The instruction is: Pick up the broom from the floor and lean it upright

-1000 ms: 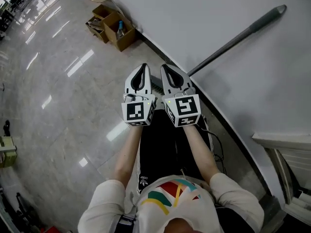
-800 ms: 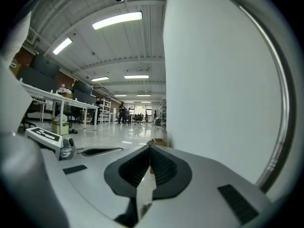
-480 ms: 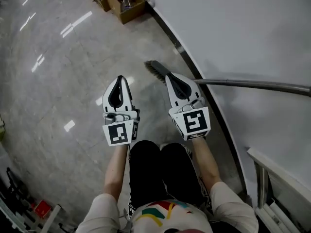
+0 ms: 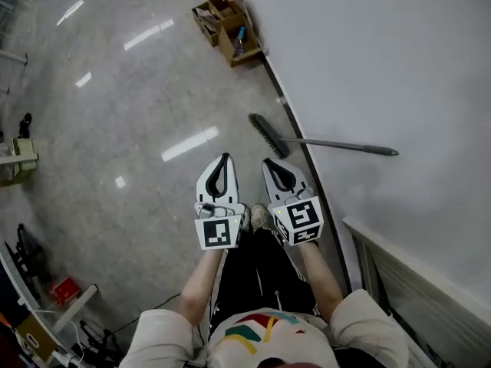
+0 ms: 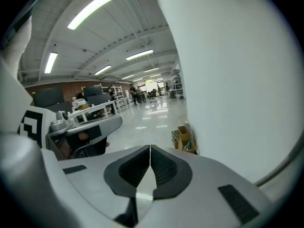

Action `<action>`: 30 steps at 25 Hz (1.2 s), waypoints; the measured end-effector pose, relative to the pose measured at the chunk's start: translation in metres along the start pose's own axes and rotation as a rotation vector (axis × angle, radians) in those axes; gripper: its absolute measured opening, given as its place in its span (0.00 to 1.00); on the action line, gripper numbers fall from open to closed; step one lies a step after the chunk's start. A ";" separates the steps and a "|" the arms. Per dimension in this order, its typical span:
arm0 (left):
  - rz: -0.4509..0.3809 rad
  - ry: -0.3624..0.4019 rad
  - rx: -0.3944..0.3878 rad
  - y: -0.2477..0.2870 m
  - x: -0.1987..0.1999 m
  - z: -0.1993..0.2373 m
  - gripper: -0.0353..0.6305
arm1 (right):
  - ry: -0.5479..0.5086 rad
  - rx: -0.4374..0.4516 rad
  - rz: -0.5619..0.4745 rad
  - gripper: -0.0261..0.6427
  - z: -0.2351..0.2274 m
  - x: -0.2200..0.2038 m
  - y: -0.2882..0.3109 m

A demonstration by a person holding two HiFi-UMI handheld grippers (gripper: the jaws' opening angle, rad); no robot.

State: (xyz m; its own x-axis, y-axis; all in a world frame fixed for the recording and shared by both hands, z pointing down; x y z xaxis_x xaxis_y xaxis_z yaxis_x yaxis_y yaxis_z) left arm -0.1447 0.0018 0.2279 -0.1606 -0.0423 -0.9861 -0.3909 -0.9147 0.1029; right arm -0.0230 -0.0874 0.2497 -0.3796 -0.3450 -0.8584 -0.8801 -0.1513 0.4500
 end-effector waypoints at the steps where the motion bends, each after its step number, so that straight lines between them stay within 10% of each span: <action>1: -0.010 0.011 0.010 -0.024 0.039 -0.002 0.12 | -0.008 0.036 0.017 0.06 0.026 0.025 -0.021; 6: -0.049 -0.003 0.106 -0.088 0.189 0.000 0.12 | -0.021 0.087 -0.084 0.06 0.088 0.148 -0.100; 12: -0.200 0.029 0.170 -0.159 0.277 0.003 0.12 | -0.122 0.108 -0.193 0.06 0.152 0.215 -0.172; 30: -0.211 0.081 0.137 -0.207 0.279 -0.021 0.12 | -0.197 0.132 -0.192 0.06 0.178 0.197 -0.203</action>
State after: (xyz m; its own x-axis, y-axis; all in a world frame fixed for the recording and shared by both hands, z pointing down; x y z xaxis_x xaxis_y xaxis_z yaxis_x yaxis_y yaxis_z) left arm -0.0894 0.1708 -0.0716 0.0079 0.1062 -0.9943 -0.5283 -0.8438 -0.0944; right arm 0.0300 0.0400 -0.0539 -0.2396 -0.1339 -0.9616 -0.9656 -0.0703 0.2504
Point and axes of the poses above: the fingertips, and each gripper's own axes: y forward along the fingers, z to its left, x out of its top, the point moved 8 cm from there along -y, backward along the fingers, and after that the axes turned 7 degrees about x, right-handed, at the moved point
